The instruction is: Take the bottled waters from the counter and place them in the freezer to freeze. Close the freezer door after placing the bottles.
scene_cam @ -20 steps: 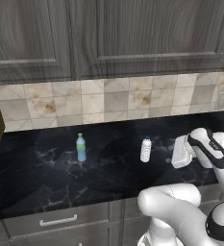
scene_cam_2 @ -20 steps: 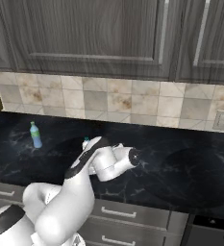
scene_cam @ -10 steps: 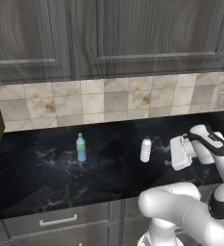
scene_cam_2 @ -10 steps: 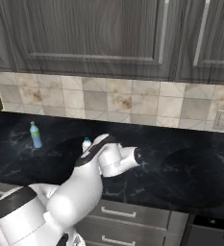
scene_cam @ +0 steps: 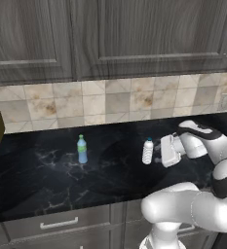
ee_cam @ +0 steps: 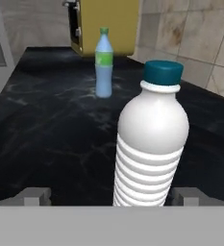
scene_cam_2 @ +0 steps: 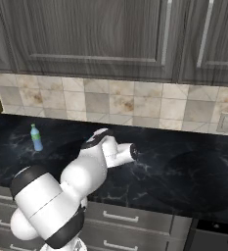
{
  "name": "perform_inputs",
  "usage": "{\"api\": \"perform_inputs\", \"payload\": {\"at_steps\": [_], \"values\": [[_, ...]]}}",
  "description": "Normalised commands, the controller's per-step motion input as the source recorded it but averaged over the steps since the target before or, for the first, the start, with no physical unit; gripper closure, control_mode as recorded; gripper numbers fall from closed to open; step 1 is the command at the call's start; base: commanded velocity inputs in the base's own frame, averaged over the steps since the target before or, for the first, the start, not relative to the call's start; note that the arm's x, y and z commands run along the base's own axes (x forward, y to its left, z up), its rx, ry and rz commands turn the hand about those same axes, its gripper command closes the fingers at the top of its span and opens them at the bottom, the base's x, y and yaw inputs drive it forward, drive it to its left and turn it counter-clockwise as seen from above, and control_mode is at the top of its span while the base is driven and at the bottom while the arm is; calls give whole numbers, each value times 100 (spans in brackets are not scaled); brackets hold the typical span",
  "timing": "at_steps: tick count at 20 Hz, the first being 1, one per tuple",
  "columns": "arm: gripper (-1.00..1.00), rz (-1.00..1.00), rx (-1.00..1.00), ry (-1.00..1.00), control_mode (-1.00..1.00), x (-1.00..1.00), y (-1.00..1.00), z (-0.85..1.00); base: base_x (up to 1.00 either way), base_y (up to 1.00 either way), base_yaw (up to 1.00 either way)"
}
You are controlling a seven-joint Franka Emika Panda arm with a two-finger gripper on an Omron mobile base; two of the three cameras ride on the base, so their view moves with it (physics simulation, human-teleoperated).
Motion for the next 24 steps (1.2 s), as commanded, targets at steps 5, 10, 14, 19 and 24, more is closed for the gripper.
{"api": "perform_inputs", "payload": {"at_steps": [5,10,14,19,24], "values": [[-100,3,15,3,-100,2,2,3,0,0,0],[-100,0,10,1,-100,1,0,5,0,0,0],[-100,0,5,0,-100,21,0,0,0,0,0],[-100,-3,0,0,-100,35,1,0,0,0,0],[-100,-1,0,0,-100,20,0,0,0,0,0]]}}
